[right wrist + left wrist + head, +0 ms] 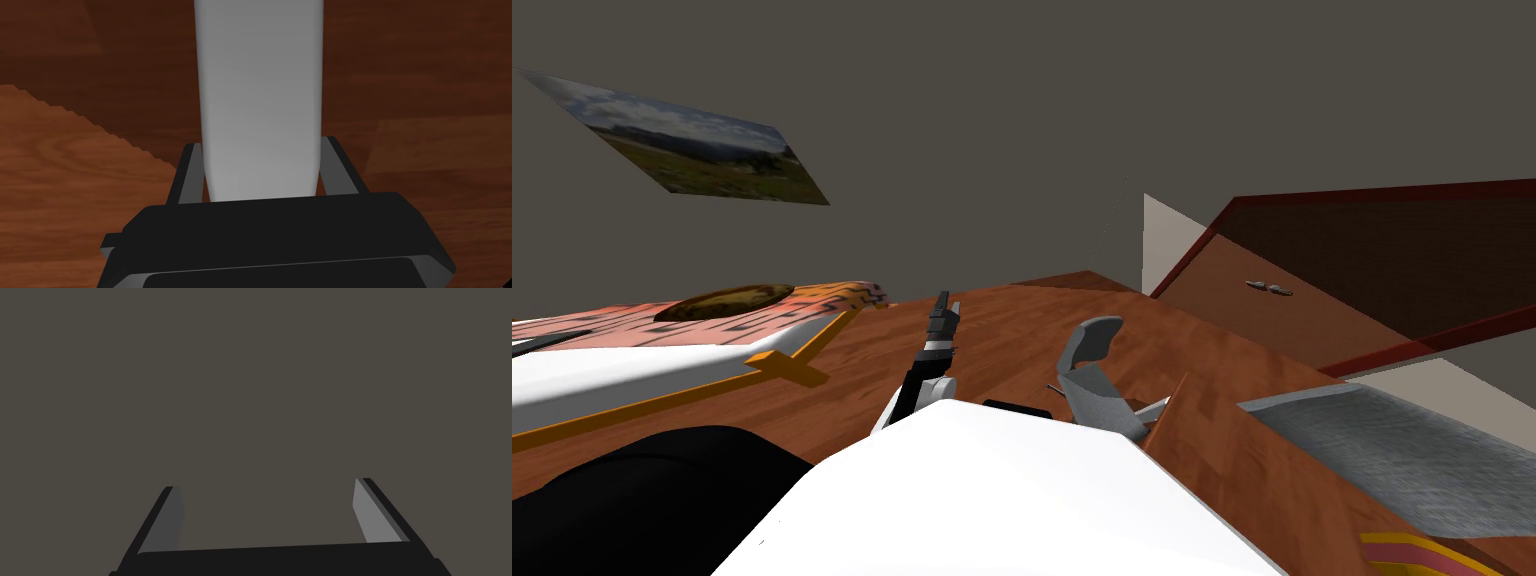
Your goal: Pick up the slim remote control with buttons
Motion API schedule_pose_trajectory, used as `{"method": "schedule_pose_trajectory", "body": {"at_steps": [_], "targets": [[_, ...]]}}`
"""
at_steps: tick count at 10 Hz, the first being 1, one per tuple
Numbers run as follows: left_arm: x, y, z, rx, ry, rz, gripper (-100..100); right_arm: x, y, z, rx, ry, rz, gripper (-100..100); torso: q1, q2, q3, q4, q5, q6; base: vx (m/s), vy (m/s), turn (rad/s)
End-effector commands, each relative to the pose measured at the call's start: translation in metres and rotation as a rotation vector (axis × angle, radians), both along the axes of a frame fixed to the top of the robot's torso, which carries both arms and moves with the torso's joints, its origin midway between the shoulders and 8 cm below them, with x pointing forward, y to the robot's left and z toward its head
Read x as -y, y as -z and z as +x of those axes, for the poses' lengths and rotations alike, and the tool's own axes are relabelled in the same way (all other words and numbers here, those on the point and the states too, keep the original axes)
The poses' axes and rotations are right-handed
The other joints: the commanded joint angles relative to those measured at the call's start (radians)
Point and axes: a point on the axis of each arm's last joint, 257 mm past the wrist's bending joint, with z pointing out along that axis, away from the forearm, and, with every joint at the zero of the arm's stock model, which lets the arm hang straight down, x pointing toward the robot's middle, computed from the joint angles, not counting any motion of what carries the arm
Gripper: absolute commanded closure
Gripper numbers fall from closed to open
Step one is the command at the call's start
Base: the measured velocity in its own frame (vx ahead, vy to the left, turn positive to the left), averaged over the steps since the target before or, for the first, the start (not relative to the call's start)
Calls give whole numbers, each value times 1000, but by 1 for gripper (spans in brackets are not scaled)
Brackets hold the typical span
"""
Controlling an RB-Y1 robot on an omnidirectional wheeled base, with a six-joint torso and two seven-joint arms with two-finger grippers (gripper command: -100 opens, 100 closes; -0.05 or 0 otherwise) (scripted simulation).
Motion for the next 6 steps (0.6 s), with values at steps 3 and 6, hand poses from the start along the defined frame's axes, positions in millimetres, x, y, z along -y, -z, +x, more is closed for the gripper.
{"method": "schedule_pose_trajectory", "body": {"at_steps": [3, 6], "targets": [[0, 0, 0, 0, 0, 0, 0, 12, -14, 6, 1, -10, -5, 100, 2, 0, 0, 0, 1, 0, 4, 28, -38], [0, 0, 0, 0, 0, 0, 0, 15, -19, 6, 1, -13, -6, 0, 3, 0, 0, 0, 1, 0, 0, 26, -28]]}}
